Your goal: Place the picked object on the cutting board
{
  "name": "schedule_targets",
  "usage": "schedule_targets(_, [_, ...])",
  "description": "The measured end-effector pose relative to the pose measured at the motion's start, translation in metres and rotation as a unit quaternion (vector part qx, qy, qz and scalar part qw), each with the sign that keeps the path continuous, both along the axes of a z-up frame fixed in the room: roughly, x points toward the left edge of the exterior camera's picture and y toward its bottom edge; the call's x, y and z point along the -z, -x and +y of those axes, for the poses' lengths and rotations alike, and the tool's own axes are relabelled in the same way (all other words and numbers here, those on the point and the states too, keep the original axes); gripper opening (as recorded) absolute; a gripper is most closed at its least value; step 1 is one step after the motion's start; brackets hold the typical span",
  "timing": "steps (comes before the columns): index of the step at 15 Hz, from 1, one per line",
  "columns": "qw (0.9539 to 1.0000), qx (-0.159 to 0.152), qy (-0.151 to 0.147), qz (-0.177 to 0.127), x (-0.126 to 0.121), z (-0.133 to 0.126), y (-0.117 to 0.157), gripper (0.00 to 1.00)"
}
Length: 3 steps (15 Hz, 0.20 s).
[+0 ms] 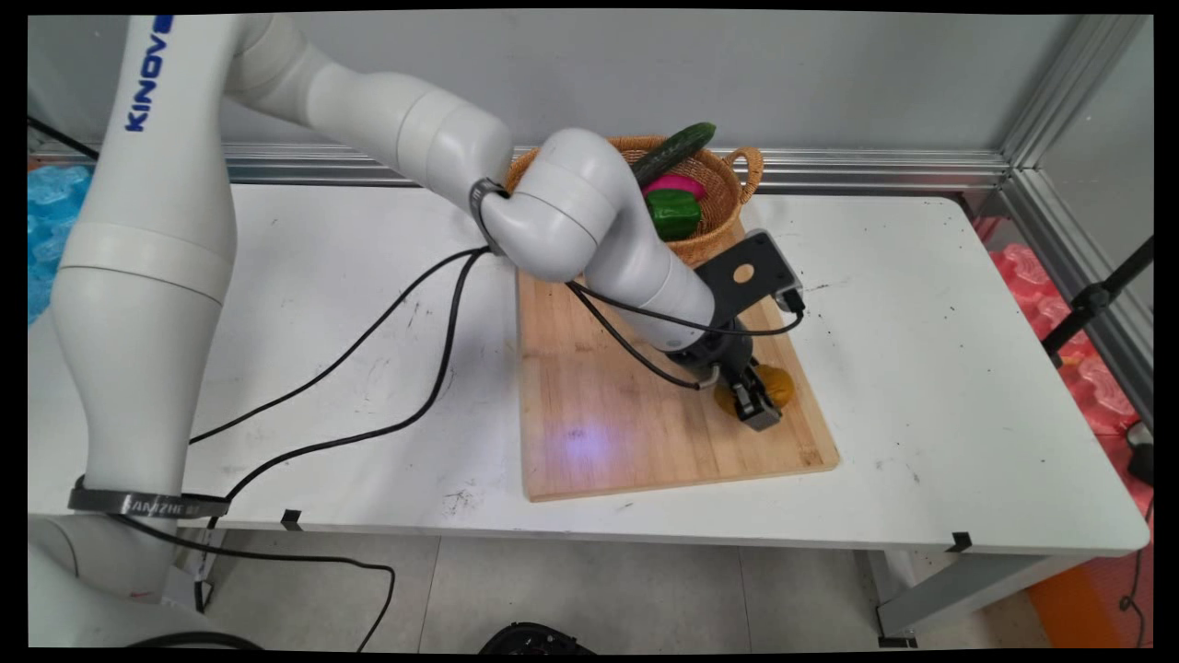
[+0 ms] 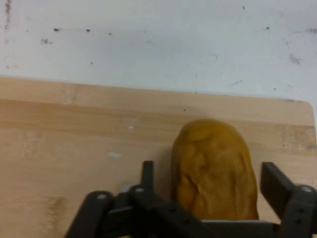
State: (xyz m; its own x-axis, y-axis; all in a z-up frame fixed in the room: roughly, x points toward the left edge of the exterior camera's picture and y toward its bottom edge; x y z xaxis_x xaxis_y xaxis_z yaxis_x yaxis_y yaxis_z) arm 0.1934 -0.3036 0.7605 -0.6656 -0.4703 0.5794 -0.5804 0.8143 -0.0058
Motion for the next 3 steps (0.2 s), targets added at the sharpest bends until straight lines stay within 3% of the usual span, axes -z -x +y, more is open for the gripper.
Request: schedule_targets(3, [1.0,-0.001,-0.004,0.002,0.0044,-0.0011,0.003,1.0])
